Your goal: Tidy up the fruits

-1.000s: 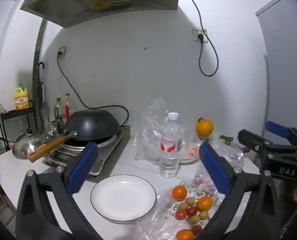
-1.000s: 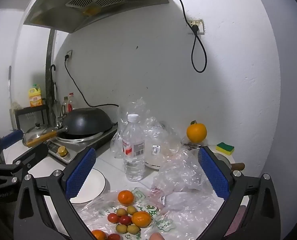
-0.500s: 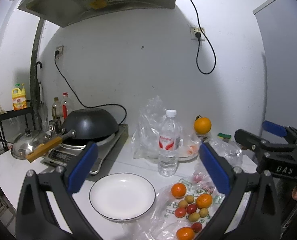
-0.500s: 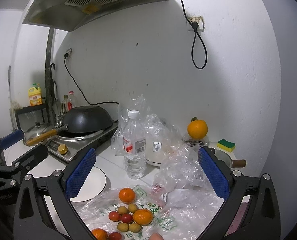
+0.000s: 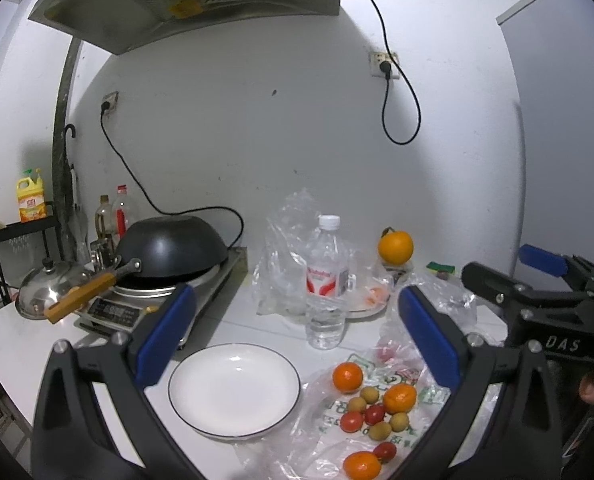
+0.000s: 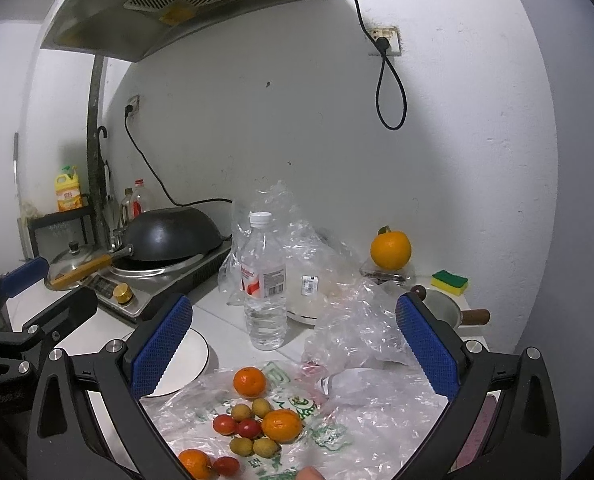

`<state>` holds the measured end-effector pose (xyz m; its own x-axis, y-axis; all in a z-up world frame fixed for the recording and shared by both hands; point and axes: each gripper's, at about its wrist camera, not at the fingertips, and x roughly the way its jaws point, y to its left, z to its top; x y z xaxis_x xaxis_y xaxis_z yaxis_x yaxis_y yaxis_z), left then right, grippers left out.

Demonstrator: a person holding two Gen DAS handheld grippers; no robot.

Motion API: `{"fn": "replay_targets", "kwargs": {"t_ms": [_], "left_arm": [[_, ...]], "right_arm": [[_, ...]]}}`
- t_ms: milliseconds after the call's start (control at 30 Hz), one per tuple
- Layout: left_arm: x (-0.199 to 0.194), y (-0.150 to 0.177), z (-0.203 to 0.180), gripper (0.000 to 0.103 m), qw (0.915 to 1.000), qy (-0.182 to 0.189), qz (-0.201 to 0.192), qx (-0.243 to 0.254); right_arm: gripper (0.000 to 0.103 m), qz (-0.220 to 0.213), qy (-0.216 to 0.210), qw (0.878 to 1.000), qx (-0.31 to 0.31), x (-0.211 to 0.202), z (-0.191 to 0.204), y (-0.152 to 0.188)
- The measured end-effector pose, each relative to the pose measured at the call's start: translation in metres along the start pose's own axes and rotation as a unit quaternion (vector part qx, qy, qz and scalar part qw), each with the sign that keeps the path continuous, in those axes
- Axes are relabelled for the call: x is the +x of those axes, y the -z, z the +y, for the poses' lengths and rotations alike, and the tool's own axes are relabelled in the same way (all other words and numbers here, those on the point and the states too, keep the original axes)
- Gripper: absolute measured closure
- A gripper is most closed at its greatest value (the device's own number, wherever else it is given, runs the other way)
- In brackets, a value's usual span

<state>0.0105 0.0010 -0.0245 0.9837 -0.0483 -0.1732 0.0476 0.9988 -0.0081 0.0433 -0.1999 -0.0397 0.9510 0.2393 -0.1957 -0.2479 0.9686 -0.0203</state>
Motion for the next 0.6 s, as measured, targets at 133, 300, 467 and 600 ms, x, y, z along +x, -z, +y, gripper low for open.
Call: {"fn": "replay_targets", "kwargs": {"t_ms": [133,300,467,600], "left_arm": [[-0.0001,0.0005,-0.0001,0.001,1.0,-0.002,0.0,0.001],[0.001,0.0012,0.0003,0.001,1.0,-0.006,0.002,-0.003],[0.003,0.0025,0.0001,0.001,1.0,-0.003,0.005,-0.004],[0.0051,0.004,-0.0012,0.001,1.0,-0.001,0.008,-0.003]], "right_arm": [[0.0,0.002,-0.001,1.0,0.001,0.0003,-0.0005,0.0],[0.0,0.001,0.0,1.0,-0.001,0.0008,-0.0014,-0.0008],[0.0,0.004,0.001,1.0,-0.001,0.0032,-0.0033,-0.0009],[0.0,0.005,0.003,1.0,0.0,0.0045,-0.0046,0.001]]}}
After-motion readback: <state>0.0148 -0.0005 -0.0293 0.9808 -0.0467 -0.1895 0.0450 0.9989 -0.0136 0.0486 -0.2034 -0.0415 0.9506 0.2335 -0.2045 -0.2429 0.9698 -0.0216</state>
